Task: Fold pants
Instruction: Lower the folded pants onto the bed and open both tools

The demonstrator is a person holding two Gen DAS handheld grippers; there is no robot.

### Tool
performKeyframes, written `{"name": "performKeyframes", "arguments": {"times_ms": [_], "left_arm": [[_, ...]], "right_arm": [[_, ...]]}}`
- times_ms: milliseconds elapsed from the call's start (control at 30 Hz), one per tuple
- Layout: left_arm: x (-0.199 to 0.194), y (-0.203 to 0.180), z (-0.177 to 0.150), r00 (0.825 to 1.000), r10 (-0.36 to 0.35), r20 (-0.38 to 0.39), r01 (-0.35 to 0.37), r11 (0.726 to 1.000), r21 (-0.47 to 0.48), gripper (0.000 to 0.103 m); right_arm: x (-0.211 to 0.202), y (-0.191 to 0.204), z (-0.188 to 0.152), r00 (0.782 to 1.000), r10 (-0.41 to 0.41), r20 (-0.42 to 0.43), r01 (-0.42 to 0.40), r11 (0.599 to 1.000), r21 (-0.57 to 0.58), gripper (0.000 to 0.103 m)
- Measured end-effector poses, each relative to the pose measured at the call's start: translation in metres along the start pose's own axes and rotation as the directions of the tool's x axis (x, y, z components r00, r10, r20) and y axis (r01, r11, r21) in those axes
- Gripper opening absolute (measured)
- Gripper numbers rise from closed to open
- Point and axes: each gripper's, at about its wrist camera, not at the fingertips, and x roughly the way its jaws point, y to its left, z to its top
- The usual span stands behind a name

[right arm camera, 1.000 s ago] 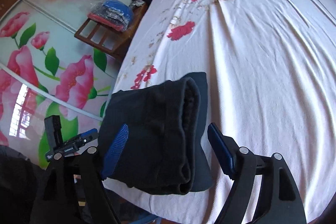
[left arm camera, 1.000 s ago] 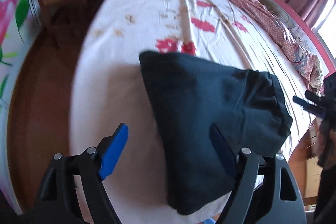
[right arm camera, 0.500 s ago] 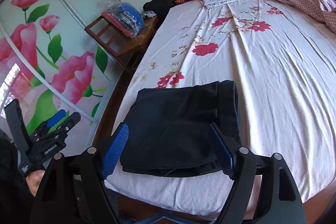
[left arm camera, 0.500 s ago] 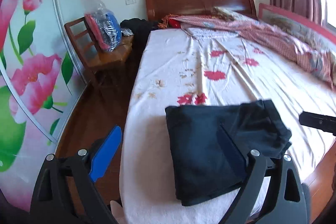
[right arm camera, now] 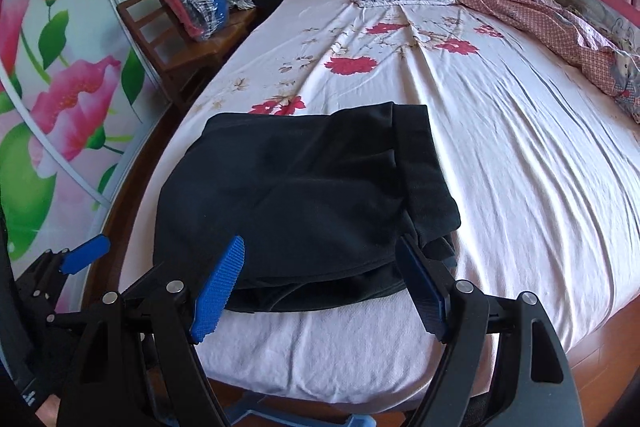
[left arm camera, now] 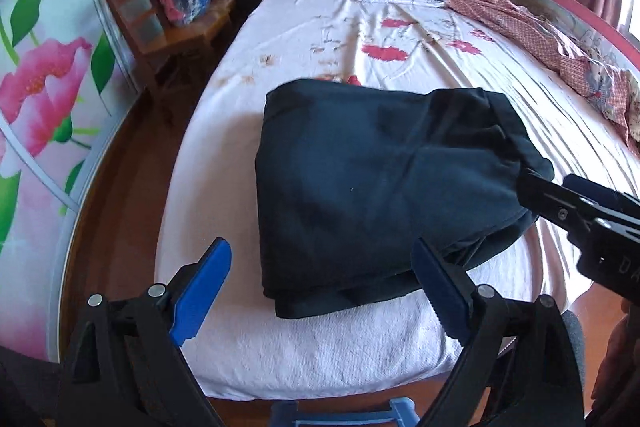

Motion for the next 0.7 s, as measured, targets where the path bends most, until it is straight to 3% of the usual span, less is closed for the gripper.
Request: {"name": "performKeyframes", "arguments": {"times_ms": [333, 700], "left_arm": [[0.004, 0.014, 0.005, 1.0, 0.027, -0.01, -0.028, 0.995, -0.092, 0.092], [0.0, 0.013, 0.011, 1.0, 0.023, 0.0, -0.023, 0.996, -0.086, 0.092]], "right_arm": [[0.003, 0.006, -0.009, 1.0, -0.019, -0.007, 0.019, 1.0, 0.004, 0.078], [0.005, 0.024, -0.015, 0.998, -0.056, -0.001, 0.056, 0.995, -0.082, 0.077]]}}
